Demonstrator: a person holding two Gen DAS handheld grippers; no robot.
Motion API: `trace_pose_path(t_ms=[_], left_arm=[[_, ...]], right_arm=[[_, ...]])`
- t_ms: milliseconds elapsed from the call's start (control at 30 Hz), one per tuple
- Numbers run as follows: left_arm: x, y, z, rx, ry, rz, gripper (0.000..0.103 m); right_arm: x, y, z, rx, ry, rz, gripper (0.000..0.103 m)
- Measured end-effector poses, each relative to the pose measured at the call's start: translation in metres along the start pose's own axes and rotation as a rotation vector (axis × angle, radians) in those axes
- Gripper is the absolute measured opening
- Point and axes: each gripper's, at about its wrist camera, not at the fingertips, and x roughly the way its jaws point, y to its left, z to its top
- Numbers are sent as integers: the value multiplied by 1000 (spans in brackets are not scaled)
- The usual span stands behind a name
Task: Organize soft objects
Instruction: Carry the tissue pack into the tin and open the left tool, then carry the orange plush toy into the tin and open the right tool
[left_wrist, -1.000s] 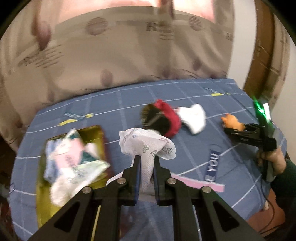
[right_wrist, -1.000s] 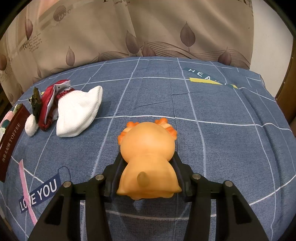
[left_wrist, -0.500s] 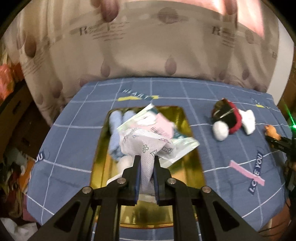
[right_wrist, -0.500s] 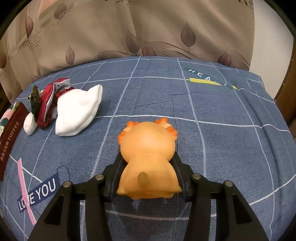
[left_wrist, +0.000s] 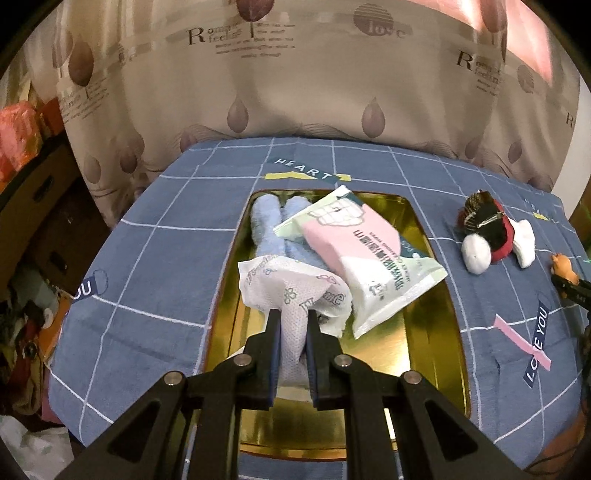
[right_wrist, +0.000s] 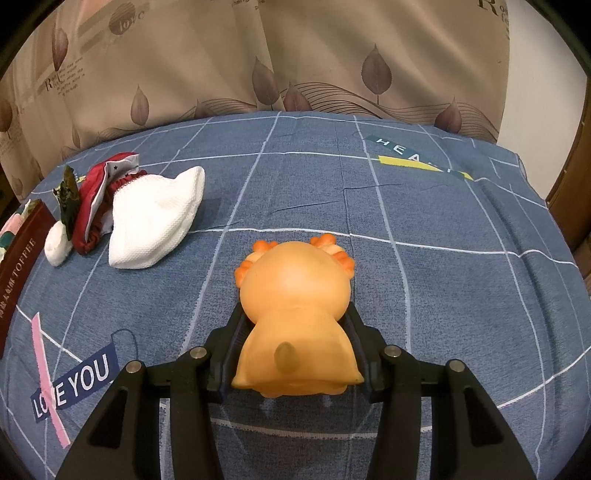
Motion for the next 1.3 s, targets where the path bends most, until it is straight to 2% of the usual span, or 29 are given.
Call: trace_pose_path(t_ms=[400, 567, 867, 1100, 1300], left_arm=[[-1, 11, -15, -16, -13, -4, 15], [-3, 13, -20, -33, -12, 2, 28], [-12, 11, -30, -16, -40, 14, 31], [-31, 19, -26, -68, -96, -17, 34], [-46, 31, -30, -138, -113, -17, 35]], right_arm=[[1, 1, 0, -7, 1, -7, 47], [1, 2, 0, -7, 2, -7, 47], [1, 1, 0, -10, 2, -11, 47], [1, 1, 0, -14, 2, -15, 47], [2, 1, 0, -20, 2, -22, 48]])
